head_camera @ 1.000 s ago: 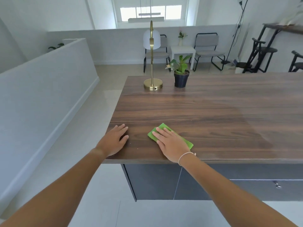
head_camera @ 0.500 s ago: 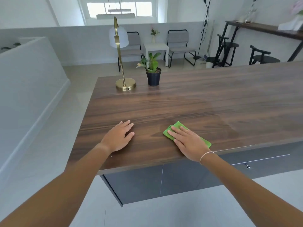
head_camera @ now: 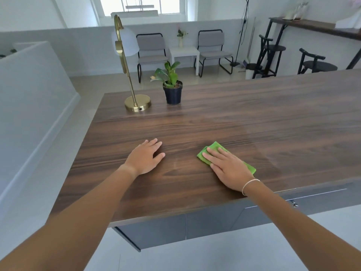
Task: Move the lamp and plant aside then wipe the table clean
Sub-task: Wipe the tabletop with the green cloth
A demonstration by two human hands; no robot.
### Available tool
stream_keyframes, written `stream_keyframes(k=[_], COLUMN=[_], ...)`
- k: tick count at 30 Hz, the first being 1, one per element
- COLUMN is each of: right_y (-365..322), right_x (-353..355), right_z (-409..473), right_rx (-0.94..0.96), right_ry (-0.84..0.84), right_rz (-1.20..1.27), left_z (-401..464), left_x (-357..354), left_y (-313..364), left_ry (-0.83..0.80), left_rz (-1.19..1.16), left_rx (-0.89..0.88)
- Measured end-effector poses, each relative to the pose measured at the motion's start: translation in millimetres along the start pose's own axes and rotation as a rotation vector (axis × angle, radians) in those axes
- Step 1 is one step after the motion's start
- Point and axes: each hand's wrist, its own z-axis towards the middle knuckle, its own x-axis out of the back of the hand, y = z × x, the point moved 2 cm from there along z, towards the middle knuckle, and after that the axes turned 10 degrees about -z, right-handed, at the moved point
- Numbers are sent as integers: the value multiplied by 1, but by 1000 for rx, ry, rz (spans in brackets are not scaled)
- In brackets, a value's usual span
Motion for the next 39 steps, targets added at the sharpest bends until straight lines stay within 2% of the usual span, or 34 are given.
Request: stream_keyframes(k=[3, 8, 11, 14, 16, 19, 21, 23, 26, 31, 34, 36, 39], right_y=[44, 101, 75, 21, 1, 29, 66, 89, 75, 9, 10, 40, 82], right_x=[6, 13, 9, 3, -4, 0, 6, 11, 10, 1, 2, 7, 17], right_z=[11, 83, 135, 154, 140, 113, 114, 129, 149, 107, 51, 28, 20], right_rx=[-6, -194, -187, -42, 97, 177, 126, -24, -113, 143, 232, 184, -12], right_ry=[6, -14, -18, 1, 4, 52, 68, 30, 5, 0, 19, 6, 5], right_rz=[-27, -65, -73, -52, -29, 12, -8, -8, -50, -28, 15, 28, 35], left_z=[9, 15, 17, 18, 17, 17, 17, 16, 16, 16, 12, 5, -17], left_x=[-1, -2, -3, -2, -1, -1, -2, -2, -2, -2, -1, 0, 6], left_y=[-3, -5, -2, 1, 0, -1, -1, 0, -2, 1, 6, 7, 1], left_ry=[-4, -24, -8, -15, -20, -18, -14, -4, 0, -20, -23, -4, 29], left_rz=[-2, -2, 14, 9, 0, -3, -2, 4, 3, 5, 25, 41, 2], left_rx=[64, 112, 120, 114, 129, 133, 130, 124, 126, 138, 155, 157, 168])
